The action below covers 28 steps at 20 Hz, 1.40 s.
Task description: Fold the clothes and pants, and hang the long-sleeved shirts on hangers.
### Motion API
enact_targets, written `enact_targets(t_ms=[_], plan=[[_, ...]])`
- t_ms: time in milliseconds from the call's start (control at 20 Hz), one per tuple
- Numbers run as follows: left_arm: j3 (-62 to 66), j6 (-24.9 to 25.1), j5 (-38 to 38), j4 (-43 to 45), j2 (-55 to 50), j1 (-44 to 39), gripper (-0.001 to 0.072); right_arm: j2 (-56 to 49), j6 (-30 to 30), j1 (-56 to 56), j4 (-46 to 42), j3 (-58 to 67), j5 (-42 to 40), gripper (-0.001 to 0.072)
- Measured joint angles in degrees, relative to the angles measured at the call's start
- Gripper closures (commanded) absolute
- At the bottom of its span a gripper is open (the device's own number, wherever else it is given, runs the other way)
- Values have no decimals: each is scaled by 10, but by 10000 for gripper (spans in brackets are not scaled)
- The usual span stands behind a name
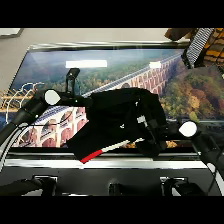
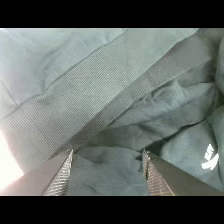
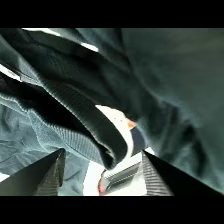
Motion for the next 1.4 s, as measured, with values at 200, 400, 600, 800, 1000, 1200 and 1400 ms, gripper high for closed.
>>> enact_targets(t_ms=[200,400,600,800,1000,1200,1400], plan=[[0,2,6,3,0,0,-13,-20,22,31,-12,-5,-16,657],[36,48,14,4,-19,-3,-13,-1,37,40,-48,-5,5,657],[145,211,18,4,-98,-37,-13,25,40,43,-71,-5,31,657],[228,372,16,-5,-183,-96,-13,35,42,43,-86,-5,41,656],[254,452,21,-14,-228,-152,-13,37,42,43,-97,-5,42,656],[263,494,64,-23,-256,-185,-13,37,39,43,-103,-5,42,656],[276,527,98,-49,-280,-201,-13,37,30,43,-105,-5,42,656]])
